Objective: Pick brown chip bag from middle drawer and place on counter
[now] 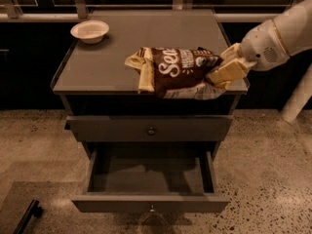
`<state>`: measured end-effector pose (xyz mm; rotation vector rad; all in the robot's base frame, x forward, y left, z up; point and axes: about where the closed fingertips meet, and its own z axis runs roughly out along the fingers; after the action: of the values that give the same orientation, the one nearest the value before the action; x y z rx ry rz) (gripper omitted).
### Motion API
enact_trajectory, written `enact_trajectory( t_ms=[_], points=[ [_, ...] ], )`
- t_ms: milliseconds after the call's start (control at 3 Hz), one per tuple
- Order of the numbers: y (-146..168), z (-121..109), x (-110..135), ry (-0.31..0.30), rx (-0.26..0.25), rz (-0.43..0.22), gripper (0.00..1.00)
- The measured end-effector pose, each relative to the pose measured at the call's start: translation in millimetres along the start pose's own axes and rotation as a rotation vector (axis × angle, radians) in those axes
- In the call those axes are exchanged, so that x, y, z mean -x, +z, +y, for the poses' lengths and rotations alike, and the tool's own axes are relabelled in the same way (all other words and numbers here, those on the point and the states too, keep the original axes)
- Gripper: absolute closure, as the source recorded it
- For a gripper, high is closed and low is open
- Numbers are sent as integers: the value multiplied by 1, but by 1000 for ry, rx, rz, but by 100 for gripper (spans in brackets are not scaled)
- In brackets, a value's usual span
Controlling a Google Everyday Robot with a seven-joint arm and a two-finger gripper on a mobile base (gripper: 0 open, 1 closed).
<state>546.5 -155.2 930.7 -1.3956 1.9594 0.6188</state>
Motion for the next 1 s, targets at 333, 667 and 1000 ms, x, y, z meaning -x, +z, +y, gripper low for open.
enact_trajectory(
  t_ms=[333, 667, 1000],
  points=[
    [2, 10, -27, 67, -6, -37, 100],
    [17, 16, -45, 119, 20, -48, 100],
    [22, 19, -48, 127, 22, -57, 100]
  ],
)
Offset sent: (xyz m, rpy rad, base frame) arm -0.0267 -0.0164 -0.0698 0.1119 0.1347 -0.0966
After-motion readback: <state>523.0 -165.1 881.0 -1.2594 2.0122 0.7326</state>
